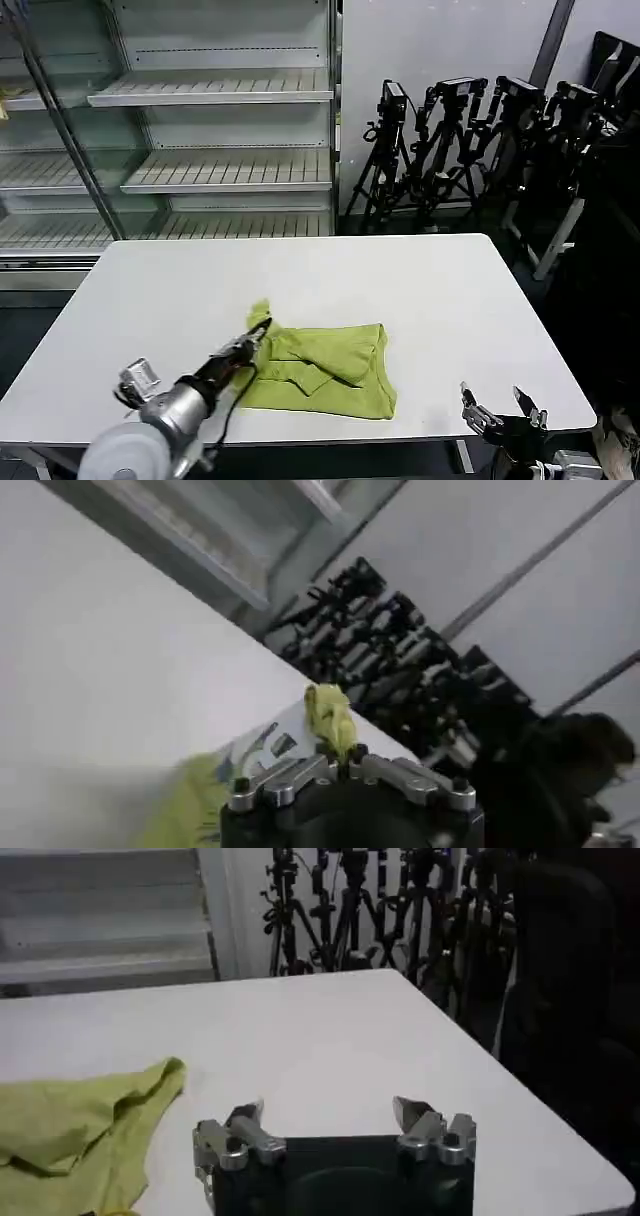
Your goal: Fold and organize the clothes.
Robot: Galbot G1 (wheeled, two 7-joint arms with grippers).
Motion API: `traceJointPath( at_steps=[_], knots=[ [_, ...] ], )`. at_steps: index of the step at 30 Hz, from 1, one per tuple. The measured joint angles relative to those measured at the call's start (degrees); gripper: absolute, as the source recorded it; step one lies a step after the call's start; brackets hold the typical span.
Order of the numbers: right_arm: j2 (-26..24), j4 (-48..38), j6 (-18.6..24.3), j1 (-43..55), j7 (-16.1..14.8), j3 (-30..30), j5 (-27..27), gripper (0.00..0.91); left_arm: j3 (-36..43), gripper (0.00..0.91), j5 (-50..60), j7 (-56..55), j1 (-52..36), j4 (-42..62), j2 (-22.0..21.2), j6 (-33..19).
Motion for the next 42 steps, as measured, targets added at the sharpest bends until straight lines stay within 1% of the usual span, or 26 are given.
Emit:
traceJointPath(
  at_steps=[9, 15, 16, 17, 18, 19, 26, 33, 38, 42],
  knots=[
    [-0.24, -1.1, 0.19, 0.64, -0.16, -0.61, 0.0, 0.907, 9.19, 0.04, 4.77, -1.5, -5.58, 7.01, -6.01, -1.59],
    [-0.41, -1.59, -0.07, 1.27, -0.16, -1.01, 0.06, 0.907, 13.09, 0.03, 8.29, -2.65, -8.76, 12.38, -8.47, -2.64],
    [-0.44, -1.65, -0.13, 1.33, -0.16, -1.04, 0.06, 0.907, 13.69, 0.091, 8.85, -2.7, -9.19, 13.1, -8.78, -2.75],
    [-0.49, -1.67, -0.18, 1.41, -0.15, -1.07, 0.06, 0.907, 14.34, 0.302, 9.5, -2.7, -9.59, 13.76, -9.07, -2.87],
    [-0.53, -1.67, -0.25, 1.48, -0.16, -1.1, 0.05, 0.907, 15.02, 0.867, 10.45, -2.71, -10.07, 14.53, -9.37, -2.96],
    [-0.55, -1.67, -0.31, 1.54, -0.15, -1.11, 0.05, 0.907, 15.6, 0.907, 11.42, -2.77, -10.5, 15.18, -9.69, -2.98],
    [-0.87, -1.22, -0.62, 1.55, -0.07, -0.68, -0.1, 0.907, 18.52, 0.907, 16.28, -2.61, -11.89, 16.75, -10.48, -2.54],
    [-0.99, -1.11, -0.75, 2.23, 0.05, -1.09, -0.49, 0.907, 19.15, 0.907, 18.17, -2.07, -11.72, 13.96, -10.0, -1.14],
    [-1.27, -1.57, -0.76, 3.08, 0.04, -1.74, -0.48, 0.907, 18.47, 0.907, 18.48, -1.89, -10.38, 10.09, -8.41, -0.45],
    [-1.62, -2.31, -0.75, 3.97, 0.02, -2.35, -0.34, 0.907, 16.36, 0.907, 18.28, -1.87, -8.83, 7.04, -5.56, 0.14]
  ],
)
